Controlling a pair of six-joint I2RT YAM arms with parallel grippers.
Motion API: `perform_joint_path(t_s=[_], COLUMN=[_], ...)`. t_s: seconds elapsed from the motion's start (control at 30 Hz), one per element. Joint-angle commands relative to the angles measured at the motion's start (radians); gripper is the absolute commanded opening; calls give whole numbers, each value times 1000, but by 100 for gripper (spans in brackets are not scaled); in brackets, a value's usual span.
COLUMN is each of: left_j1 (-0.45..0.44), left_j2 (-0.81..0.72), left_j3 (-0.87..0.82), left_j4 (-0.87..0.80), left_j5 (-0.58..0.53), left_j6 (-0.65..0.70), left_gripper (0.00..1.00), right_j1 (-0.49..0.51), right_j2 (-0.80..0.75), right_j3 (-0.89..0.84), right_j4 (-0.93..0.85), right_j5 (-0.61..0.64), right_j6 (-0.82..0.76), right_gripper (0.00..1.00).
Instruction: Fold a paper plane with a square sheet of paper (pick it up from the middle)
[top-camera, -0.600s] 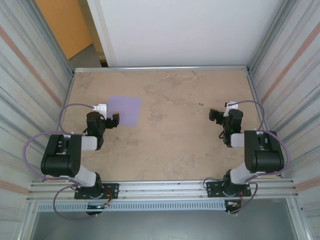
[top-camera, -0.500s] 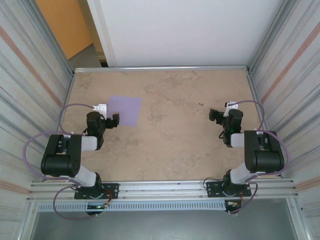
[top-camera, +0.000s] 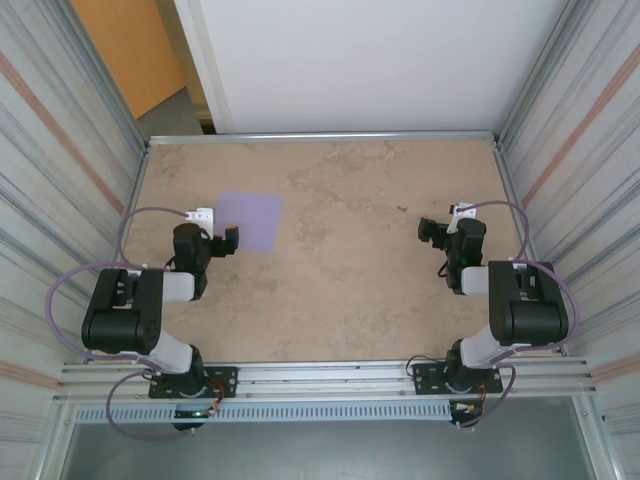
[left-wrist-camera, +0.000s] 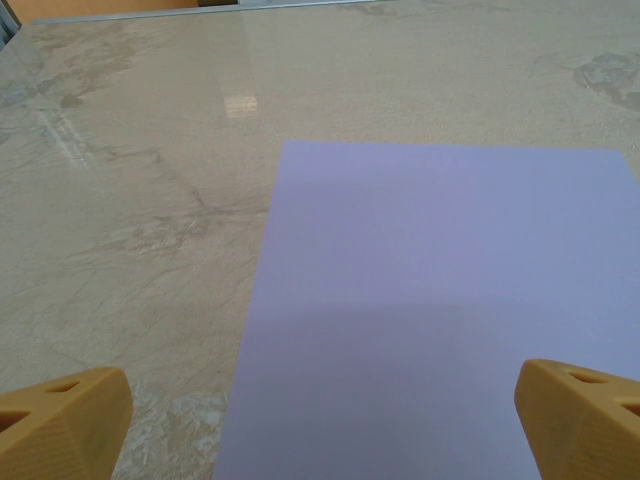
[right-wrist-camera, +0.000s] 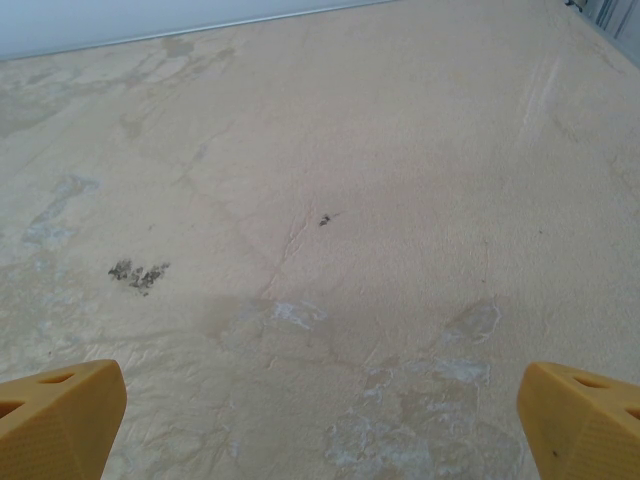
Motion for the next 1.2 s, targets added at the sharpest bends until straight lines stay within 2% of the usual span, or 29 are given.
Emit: perform_joint_path(t_s=[0.0,0.33,0.43,0.6,0.7,0.83,0.93,1.07,1.17], left_j1=[10,10,11,10,10,10,10,10,9], left_j2=[-3,-9,-50,-201,-271,-302,-270,-178,-96], left_j3=[13,6,2,70,147,244,309,366,397], left_j4=[30,38,14,-254,-456,-660,-769,-812,-800], left_j5=[1,3,-16,-95,-89,43,130,297,384], left_j6=[9,11,2,-56,-152,-315,-467,-541,-579], left_gripper=[99,99,99,99,99,98,96,85,72], right_j1=[-7,-2,0,17,17,45,94,136,189], right_j2=[8,4,-60,-183,-220,-200,-150,-53,12], right_j3=[11,3,35,144,241,377,461,555,612], right_j4=[-7,7,-103,-358,-531,-720,-802,-859,-889], right_j5=[-7,2,62,139,109,-32,-47,-215,-252], right_j6=[-26,-27,-9,21,145,233,325,432,466], right_gripper=[99,99,99,99,99,99,99,99,96])
